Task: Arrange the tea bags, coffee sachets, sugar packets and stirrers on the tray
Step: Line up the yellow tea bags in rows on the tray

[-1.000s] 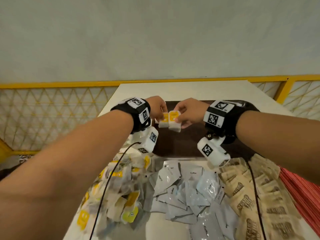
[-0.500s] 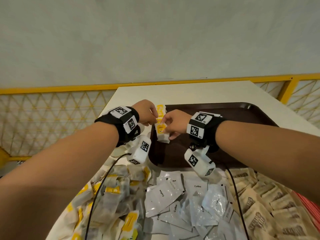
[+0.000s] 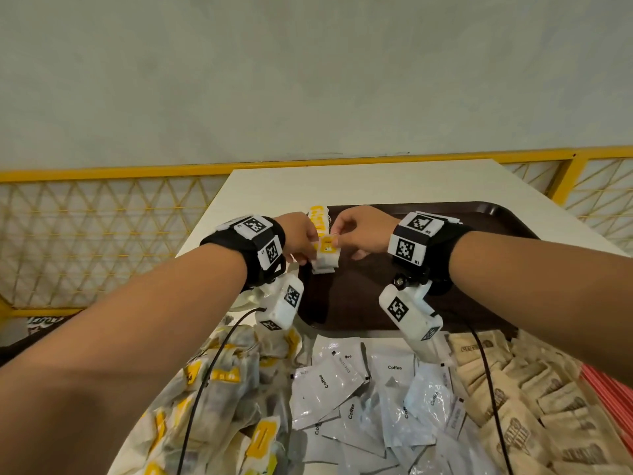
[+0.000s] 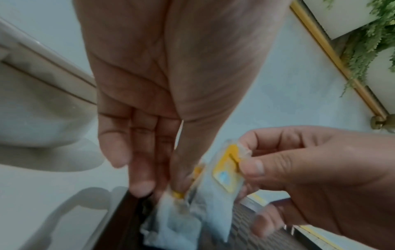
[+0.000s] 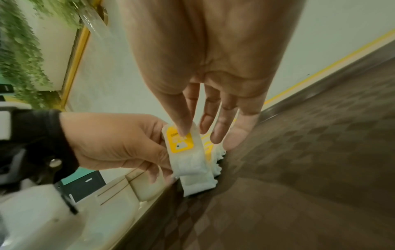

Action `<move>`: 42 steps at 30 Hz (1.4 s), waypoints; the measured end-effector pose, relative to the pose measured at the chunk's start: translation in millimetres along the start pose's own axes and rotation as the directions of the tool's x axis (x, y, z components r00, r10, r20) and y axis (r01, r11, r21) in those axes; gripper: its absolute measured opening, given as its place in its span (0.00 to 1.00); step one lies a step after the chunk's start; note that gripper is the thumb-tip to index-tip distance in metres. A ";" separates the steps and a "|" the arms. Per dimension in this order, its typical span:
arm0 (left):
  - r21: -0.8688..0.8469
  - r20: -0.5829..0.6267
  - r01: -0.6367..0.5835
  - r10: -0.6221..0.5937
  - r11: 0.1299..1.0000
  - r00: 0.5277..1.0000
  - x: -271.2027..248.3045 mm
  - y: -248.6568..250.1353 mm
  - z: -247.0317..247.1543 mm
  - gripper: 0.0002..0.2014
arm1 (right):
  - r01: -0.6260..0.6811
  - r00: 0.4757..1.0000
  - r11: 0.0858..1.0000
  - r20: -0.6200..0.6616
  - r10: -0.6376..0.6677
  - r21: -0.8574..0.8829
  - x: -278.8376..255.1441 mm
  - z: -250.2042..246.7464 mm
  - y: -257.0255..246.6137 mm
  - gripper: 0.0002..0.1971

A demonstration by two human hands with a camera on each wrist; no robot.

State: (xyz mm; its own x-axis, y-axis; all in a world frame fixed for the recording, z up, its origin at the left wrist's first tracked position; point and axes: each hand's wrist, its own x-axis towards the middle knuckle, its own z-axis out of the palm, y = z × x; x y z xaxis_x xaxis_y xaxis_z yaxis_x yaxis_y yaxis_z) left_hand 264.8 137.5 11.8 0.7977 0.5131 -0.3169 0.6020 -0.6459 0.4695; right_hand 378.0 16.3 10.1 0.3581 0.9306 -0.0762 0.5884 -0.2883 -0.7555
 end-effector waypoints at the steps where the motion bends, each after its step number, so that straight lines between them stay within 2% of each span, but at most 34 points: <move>1: 0.000 -0.016 0.014 -0.014 1.000 1.000 1.3 -0.7 -0.8 0.02 | 0.000 1.000 1.000 0.007 0.000 -0.005 -1.8 -3.4 0.5 0.02; 9: 0.046 -0.069 0.032 -0.029 0.998 0.997 3.7 4.3 -7.5 0.06 | -0.046 0.981 0.998 0.190 0.036 0.046 -8.7 1.5 1.6 0.04; 12: 0.037 -0.086 0.069 -0.066 0.997 0.994 5.3 4.4 -5.3 0.06 | -0.059 0.987 0.997 0.154 0.050 0.056 -4.2 13.9 0.9 0.05; 18: 0.007 -0.099 0.101 -0.099 0.995 0.990 4.6 2.5 -7.7 0.10 | -0.087 0.996 0.984 -0.005 0.089 0.158 0.7 16.5 -2.6 0.08; 20: -0.013 -0.102 0.105 -0.106 0.994 0.989 2.5 2.8 -11.0 0.12 | -0.139 0.990 0.981 0.037 0.135 0.133 -0.5 8.0 -2.7 0.08; 22: -0.047 -0.091 0.107 -0.111 0.993 0.990 1.0 3.0 -14.0 0.12 | -0.186 0.973 0.978 0.154 0.170 0.091 -4.8 1.7 -0.8 0.07; 24: -0.071 -0.066 0.116 -0.121 0.991 0.991 0.1 3.3 -15.6 0.13 | -0.200 0.946 0.978 0.272 0.176 0.066 -10.2 1.0 0.9 0.04; 26: -0.073 -0.056 0.124 -0.128 0.990 0.990 -0.2 4.4 -16.6 0.13 | -0.194 0.930 0.978 0.332 0.159 0.073 -12.9 4.9 1.3 0.06; 31: -0.014 -0.068 0.156 -0.156 0.988 0.985 0.5 7.6 -15.6 0.11 | -0.197 0.926 0.980 0.336 0.172 0.040 -9.4 16.0 -5.7 0.14; 34: -0.060 -0.103 0.173 -0.179 0.983 0.979 2.5 7.6 -13.4 0.11 | -0.186 0.931 0.982 0.321 0.174 0.006 -7.8 20.2 -10.8 0.17; 38: -0.132 -0.053 0.198 -0.207 0.971 0.977 -2.7 11.3 -17.1 0.12 | -0.211 0.928 0.977 0.323 0.188 0.038 -5.8 18.2 -14.4 0.16; 42: -0.097 -0.078 0.178 -0.185 0.979 0.980 -6.2 7.1 -17.1 0.12 | -0.308 0.911 0.943 0.326 0.254 0.125 -2.5 3.7 -12.9 0.13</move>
State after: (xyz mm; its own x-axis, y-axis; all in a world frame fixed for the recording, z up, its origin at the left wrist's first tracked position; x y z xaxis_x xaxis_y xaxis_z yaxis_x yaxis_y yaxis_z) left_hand 263.5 139.4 31.2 0.6669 0.6666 -0.3331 0.7278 -0.4868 0.4830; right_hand 366.9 18.5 17.6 0.2393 0.8479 -0.4731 0.3540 -0.5299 -0.7707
